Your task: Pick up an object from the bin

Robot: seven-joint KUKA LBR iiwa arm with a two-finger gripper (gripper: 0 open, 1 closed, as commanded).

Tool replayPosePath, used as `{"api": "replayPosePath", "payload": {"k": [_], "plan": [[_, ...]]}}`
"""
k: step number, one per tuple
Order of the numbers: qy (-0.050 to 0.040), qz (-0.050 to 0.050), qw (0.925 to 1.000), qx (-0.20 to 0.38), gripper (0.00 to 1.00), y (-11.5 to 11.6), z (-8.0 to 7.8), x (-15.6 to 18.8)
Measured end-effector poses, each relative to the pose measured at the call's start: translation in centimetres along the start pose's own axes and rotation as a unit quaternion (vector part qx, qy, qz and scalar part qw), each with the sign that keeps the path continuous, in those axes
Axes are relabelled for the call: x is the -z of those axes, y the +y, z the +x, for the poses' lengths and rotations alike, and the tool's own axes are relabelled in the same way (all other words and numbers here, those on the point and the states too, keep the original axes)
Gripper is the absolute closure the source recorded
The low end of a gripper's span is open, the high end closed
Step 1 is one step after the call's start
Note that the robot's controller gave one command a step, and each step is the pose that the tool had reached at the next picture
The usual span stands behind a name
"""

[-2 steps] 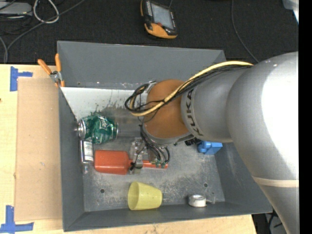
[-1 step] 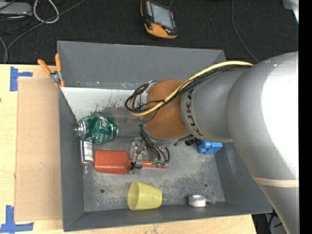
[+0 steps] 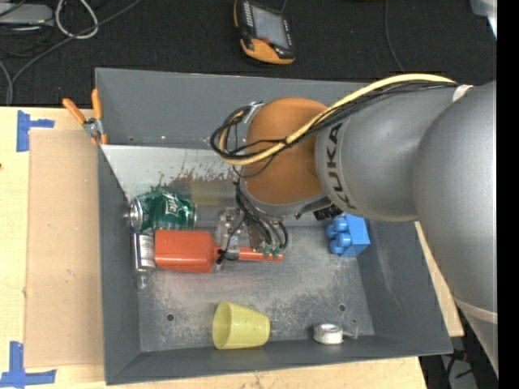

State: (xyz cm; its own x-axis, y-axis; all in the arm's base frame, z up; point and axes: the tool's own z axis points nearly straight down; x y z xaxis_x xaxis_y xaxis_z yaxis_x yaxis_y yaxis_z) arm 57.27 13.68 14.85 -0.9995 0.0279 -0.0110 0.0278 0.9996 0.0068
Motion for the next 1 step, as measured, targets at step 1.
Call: {"api": "replayPosePath", "payload": {"k": [1], "plan": [[0.0093,0.003,0.9999,-0.005,1.00,-2.42,1.11,9.03]]}}
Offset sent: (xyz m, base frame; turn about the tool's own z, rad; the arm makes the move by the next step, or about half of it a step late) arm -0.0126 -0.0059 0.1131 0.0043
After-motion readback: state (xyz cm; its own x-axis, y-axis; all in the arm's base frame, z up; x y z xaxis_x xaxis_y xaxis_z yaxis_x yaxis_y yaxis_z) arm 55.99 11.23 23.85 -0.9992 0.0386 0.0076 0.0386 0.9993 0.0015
